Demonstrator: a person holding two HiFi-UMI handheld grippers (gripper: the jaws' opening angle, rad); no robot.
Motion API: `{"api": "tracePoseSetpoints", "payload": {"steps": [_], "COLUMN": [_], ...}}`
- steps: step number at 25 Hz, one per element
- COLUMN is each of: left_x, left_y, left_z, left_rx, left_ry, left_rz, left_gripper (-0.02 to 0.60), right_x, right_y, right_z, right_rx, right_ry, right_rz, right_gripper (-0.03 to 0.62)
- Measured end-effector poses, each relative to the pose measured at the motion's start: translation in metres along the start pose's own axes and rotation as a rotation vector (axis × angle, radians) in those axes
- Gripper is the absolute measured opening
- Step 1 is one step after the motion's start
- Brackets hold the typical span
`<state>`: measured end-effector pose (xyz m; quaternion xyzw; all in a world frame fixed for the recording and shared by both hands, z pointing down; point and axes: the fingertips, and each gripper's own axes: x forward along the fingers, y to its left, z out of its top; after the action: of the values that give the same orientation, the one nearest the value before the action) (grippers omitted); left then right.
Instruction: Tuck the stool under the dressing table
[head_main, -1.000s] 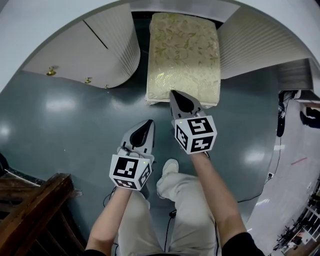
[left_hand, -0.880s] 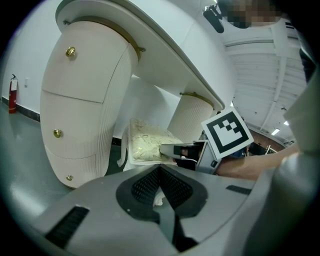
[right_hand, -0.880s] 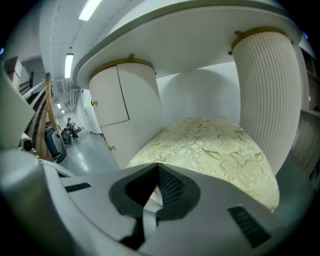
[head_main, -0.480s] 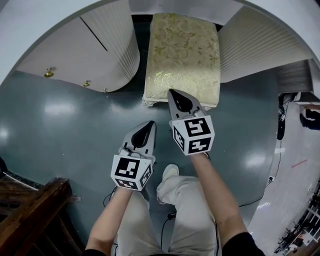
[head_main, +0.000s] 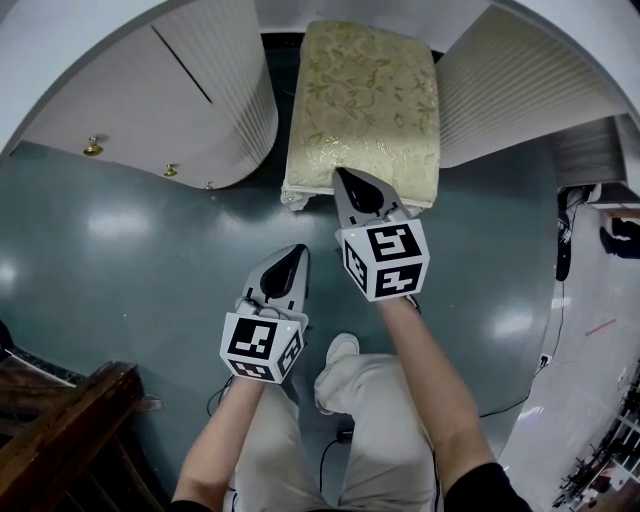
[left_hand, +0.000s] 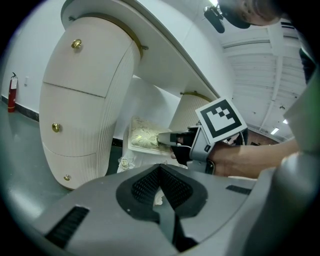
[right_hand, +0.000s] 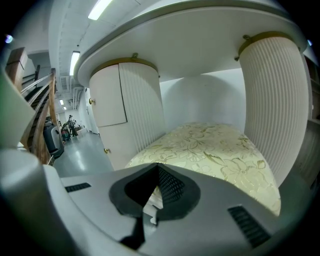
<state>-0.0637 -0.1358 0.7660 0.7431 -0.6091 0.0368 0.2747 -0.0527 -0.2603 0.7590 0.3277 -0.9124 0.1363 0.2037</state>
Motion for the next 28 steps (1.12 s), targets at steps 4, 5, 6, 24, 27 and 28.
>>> {"api": "tracePoseSetpoints", "payload": {"steps": [4,5,6,24,27,28], "left_x": [0.000,0.000,0.000,-0.003,-0.001,-0.001], "left_y": [-0.001,-0.001,-0.001,-0.022,-0.027,-0.029], "left_z": [-0.004,-0.005,-0.006,-0.013,-0.018,-0.018], "left_rx": [0.003,0.005,0.006,0.012,0.018,0.021], "left_ry": [0.003,0.003,0.003,0.007,0.017,0.020], "left_rz": [-0.007,-0.007,-0.007,-0.061,-0.076,-0.081], "left_gripper": [0.008,0.008,0.008,0.008,0.008,0.008], "right_x": [0.001,0.001,0.001,-0.031,-0.039,-0.042], "right_y": [-0.001,-0.001,0.000,-0.015,-0.025,-0.029], "right_z": [0.000,0.001,0.001,-0.014,-0.018,-0.019], "right_rx": [0.005,0.005,0.003,-0.045,-0.039,-0.033], "right_ry": [-0.006,-0.008,-0.010,-0.013,-0.011,-0.011], "right_rz": [-0.004,-0.004,-0.004,-0.057,-0.091,-0.101], "right_gripper": [0.012,0.012,0.012,0.012,0.012,0.012]}}
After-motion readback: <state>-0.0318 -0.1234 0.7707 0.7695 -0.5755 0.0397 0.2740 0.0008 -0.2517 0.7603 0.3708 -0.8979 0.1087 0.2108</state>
